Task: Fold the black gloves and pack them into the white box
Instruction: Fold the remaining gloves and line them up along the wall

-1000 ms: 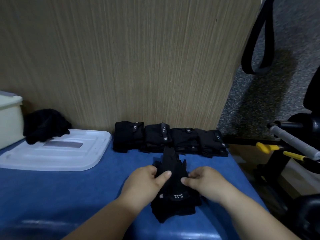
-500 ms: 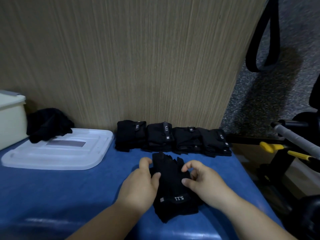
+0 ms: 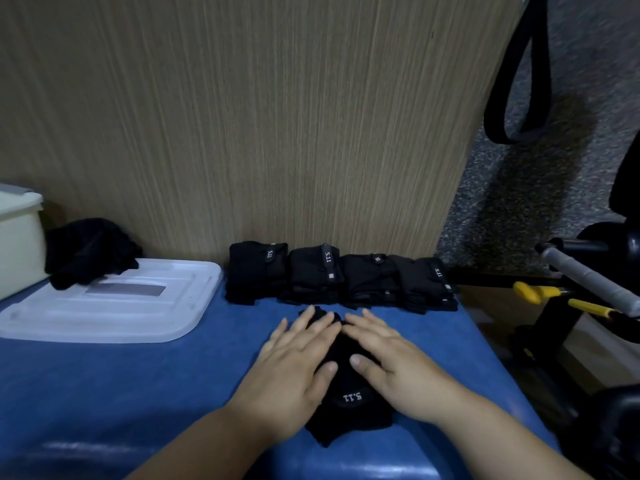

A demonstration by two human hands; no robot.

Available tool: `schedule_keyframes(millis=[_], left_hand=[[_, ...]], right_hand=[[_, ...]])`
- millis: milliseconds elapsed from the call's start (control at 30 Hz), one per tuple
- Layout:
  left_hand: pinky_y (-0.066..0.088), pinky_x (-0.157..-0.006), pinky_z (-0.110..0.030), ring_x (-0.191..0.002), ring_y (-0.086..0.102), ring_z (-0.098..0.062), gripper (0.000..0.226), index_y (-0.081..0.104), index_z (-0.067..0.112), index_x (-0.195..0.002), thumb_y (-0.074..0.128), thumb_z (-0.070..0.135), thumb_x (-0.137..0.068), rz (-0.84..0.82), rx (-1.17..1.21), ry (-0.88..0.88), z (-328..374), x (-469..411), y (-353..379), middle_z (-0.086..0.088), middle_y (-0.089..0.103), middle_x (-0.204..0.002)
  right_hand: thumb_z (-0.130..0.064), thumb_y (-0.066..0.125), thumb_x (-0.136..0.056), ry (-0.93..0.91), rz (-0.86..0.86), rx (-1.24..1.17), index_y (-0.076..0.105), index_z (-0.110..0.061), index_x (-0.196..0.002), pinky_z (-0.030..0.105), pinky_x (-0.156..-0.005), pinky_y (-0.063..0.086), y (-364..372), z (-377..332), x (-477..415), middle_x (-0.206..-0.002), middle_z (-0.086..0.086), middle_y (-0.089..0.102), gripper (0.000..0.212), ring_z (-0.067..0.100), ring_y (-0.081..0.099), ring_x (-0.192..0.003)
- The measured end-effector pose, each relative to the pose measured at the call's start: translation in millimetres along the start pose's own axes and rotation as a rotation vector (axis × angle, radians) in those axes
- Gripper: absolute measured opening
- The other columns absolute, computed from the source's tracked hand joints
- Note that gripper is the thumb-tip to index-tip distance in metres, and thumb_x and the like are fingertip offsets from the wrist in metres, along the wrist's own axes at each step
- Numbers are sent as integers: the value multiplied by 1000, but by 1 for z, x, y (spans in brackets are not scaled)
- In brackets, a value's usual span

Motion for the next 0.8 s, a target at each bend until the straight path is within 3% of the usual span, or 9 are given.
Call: schedule_keyframes(millis=[100,233,400,500,600,633,667,733,800], left_hand=[[-16,-115,-25,-139,-22,7,59,-3,35,-152,11,53,-98,-195,-46,-80,-7,3,14,24,-10,-156],[-14,-117,-30,-136,-18,8,58,-6,34,-151,14,51,-100,-293,-48,-175,-12,9,15,22,-14,-156],[-15,-117,-35,-132,-23,7,97,-9,38,-150,-17,74,-61,-287,-63,-216,-20,17,14,27,-14,-152],[-16,-117,-37,-135,-26,3,98,-12,40,-149,-19,75,-58,-277,-55,-215,-25,22,13,30,-16,-148],[-17,-116,-37,-135,-30,1,100,-13,42,-147,-22,77,-55,-258,-62,-206,-29,26,11,30,-21,-144],[-18,-115,-35,-135,-31,0,97,-14,43,-147,-20,78,-56,-250,-61,-210,-32,27,9,30,-23,-143],[-18,-114,-34,-135,-32,-1,91,-16,45,-145,-15,81,-60,-239,-58,-212,-35,28,8,29,-26,-143],[-16,-116,-31,-136,-33,0,71,-19,52,-138,4,79,-76,-211,-42,-176,-39,30,3,31,-30,-143],[-7,-116,-24,-137,-26,8,65,-11,59,-136,32,52,-88,-163,49,-91,-35,30,-5,36,-23,-147]], right_hand=[[-39,32,-102,24,-200,27,12,-30,-152,18,-115,-5,18,3,4,-155,-24,0,54,-6,-17,-140],[-47,22,-102,51,-280,158,2,-32,-152,25,-116,-13,25,6,5,-155,-22,-11,56,-2,-23,-139],[-54,19,-99,110,-306,218,-1,-35,-152,30,-117,-14,28,12,7,-154,-25,-14,59,1,-22,-141],[-62,14,-94,125,-297,217,-1,-36,-151,30,-117,-13,25,14,7,-150,-28,-14,64,0,-22,-140],[-80,-1,-68,109,-247,168,6,-37,-152,26,-116,-10,18,21,8,-147,-31,-10,94,-3,-20,-138],[-81,2,-69,97,-204,140,12,-36,-151,22,-116,-7,13,24,8,-147,-31,-5,94,-4,-15,-139],[-75,12,-80,76,-152,101,18,-36,-150,17,-114,-4,8,27,8,-147,-31,2,81,-5,-8,-140],[-43,41,-98,37,-31,20,37,-34,-144,3,-107,4,-6,30,9,-143,-30,23,47,-9,12,-138],[-12,56,-93,-29,74,-12,56,-39,-125,-2,-101,15,-20,32,11,-129,-31,44,41,-15,32,-126]])
Point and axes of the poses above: each hand's wrist, its own x-axis away from the middle knuckle, its own y-axis out of the palm, z = x × y, the point moved 6 cm from there along -x, towards the middle knuckle
